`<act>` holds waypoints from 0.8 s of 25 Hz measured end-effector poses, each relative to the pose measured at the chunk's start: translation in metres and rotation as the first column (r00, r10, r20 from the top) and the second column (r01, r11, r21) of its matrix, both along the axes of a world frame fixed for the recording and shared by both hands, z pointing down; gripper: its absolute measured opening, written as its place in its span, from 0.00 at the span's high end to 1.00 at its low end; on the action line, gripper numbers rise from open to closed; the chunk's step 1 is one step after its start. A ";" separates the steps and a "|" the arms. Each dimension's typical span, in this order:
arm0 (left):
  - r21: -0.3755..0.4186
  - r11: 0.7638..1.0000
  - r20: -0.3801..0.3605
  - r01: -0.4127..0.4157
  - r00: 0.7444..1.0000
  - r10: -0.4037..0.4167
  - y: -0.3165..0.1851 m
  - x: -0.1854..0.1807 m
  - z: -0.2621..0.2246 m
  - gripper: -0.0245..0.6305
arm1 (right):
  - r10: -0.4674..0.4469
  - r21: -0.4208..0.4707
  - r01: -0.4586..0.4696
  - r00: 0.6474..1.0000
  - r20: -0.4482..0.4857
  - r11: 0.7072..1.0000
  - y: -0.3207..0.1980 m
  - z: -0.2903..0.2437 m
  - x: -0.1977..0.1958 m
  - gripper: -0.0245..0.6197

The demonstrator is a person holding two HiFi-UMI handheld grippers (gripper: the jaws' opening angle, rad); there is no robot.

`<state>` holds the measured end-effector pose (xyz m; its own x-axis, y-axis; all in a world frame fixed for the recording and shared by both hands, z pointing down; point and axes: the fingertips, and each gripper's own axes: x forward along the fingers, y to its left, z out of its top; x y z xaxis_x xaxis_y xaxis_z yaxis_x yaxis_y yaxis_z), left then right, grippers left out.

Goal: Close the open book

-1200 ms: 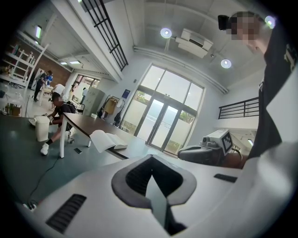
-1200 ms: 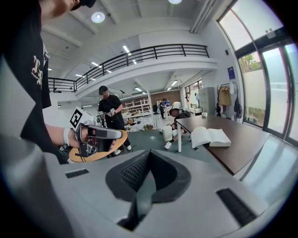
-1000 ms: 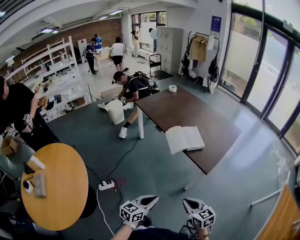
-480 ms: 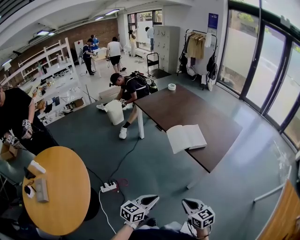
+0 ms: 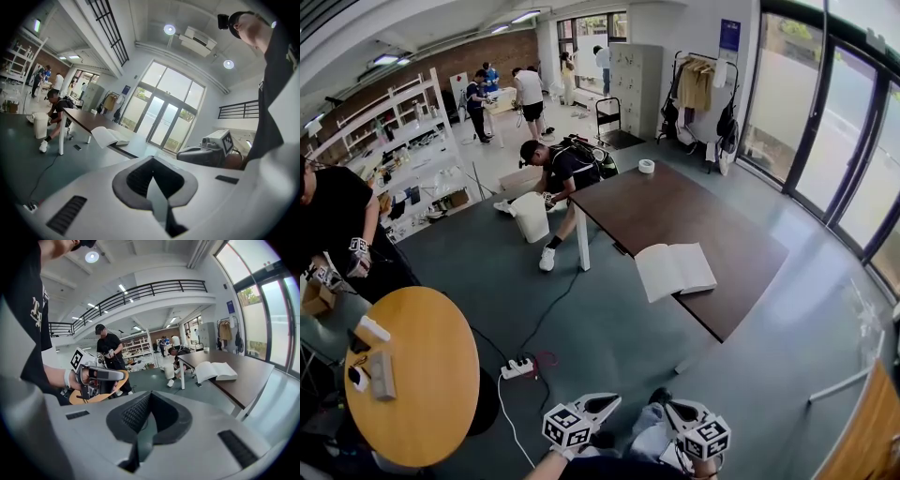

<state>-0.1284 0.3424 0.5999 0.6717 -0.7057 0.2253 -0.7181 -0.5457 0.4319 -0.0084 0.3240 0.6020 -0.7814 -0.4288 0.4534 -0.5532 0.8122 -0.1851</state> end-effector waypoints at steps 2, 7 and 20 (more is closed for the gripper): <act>0.008 1.000 0.005 0.012 1.000 -0.012 -0.007 -0.001 0.000 0.96 | -0.021 -0.004 0.021 1.000 -0.003 1.000 -0.006 0.003 -0.002 0.98; 0.004 0.999 0.004 0.046 0.999 -0.046 -0.020 -0.005 0.000 0.96 | -0.056 0.025 0.055 0.998 0.010 0.998 -0.029 -0.001 -0.010 0.98; 0.003 1.000 0.015 0.016 1.000 -0.016 -0.077 0.012 -0.004 0.96 | -0.067 0.010 0.066 0.998 0.016 0.998 -0.086 0.000 -0.007 0.98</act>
